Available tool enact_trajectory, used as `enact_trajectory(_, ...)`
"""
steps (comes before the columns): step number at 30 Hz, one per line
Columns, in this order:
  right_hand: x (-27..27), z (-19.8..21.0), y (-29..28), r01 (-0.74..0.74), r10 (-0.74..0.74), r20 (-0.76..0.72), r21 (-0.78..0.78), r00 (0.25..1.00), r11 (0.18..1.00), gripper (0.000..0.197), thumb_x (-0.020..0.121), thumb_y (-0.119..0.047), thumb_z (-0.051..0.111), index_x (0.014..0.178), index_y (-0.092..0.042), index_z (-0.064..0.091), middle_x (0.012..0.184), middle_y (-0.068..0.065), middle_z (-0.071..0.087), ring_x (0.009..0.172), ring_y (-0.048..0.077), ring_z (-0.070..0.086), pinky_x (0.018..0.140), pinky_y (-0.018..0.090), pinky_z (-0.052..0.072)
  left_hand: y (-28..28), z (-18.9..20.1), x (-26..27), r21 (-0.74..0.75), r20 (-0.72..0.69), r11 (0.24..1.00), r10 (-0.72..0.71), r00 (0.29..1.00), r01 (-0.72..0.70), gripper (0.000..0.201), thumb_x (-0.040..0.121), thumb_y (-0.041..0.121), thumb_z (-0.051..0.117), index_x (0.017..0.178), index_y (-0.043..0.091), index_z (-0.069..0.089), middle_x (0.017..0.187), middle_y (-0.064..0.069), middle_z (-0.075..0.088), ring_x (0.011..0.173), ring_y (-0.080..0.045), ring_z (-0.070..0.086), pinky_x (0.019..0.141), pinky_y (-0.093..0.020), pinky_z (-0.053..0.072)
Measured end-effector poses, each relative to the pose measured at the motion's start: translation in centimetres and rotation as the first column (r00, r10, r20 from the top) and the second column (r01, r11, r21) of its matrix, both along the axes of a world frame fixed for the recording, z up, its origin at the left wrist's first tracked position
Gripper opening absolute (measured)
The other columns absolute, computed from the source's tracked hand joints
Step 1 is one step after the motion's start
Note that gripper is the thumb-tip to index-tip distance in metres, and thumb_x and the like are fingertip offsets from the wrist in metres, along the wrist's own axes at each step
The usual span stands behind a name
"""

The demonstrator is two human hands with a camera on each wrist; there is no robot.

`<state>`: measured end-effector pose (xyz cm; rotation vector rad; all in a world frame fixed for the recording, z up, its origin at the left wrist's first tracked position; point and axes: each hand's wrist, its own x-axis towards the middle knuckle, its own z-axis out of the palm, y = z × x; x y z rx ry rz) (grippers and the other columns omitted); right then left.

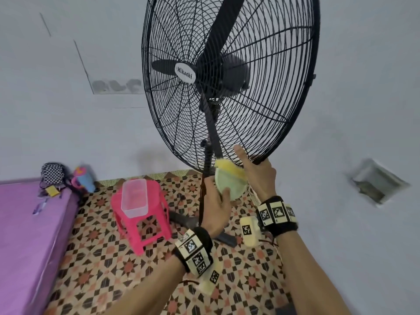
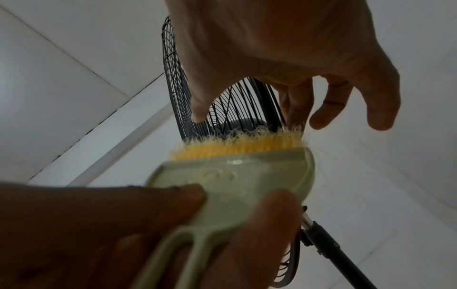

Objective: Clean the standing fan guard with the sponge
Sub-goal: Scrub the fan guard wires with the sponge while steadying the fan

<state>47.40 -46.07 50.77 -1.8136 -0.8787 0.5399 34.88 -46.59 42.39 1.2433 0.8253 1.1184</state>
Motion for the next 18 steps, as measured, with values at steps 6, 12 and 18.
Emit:
enact_trajectory(6, -0.1, -0.2, -0.4, -0.017, 0.017, 0.015, -0.001, 1.000, 1.000, 0.096, 0.064, -0.098, 0.058, 0.136, -0.033, 0.061, 0.133, -0.010, 0.066, 0.123, 0.017, 0.060, 0.110, 0.035, 0.045, 2.6, -3.5, -2.7, -0.267, -0.090, 0.938, 0.206, 0.974, -0.223, 0.043, 0.108, 0.001, 0.044, 0.144, 0.017, 0.028, 0.156, -0.016, 0.042, 0.108, -0.021, 0.063, 0.083, -0.039, 0.065)
enact_trajectory(12, -0.5, -0.1, 0.1, 0.015, -0.015, -0.004, 0.012, 1.000, 1.000, 0.097, 0.065, -0.097, 0.060, 0.137, -0.031, 0.059, 0.134, -0.008, 0.064, 0.127, 0.019, 0.057, 0.109, 0.031, 0.040, 4.1, 0.4, -1.5, -0.232, -0.155, 0.941, 0.213, 0.965, -0.246, 0.035, 0.108, 0.002, 0.045, 0.136, 0.014, 0.029, 0.148, -0.019, 0.049, 0.105, -0.029, 0.068, 0.059, -0.017, 0.058)
enact_trajectory(18, -0.3, -0.2, 0.0, 0.009, -0.008, -0.014, 0.017, 1.000, 1.000, 0.092, 0.070, -0.092, 0.062, 0.136, -0.028, 0.060, 0.133, -0.007, 0.066, 0.124, 0.018, 0.058, 0.102, 0.026, 0.039, 1.3, -1.5, -0.9, -0.179, 0.117, 0.984, 0.044, 0.992, -0.022, 0.034, 0.108, 0.004, 0.045, 0.136, 0.021, 0.032, 0.145, -0.005, 0.048, 0.129, -0.030, 0.057, 0.084, -0.039, 0.064)
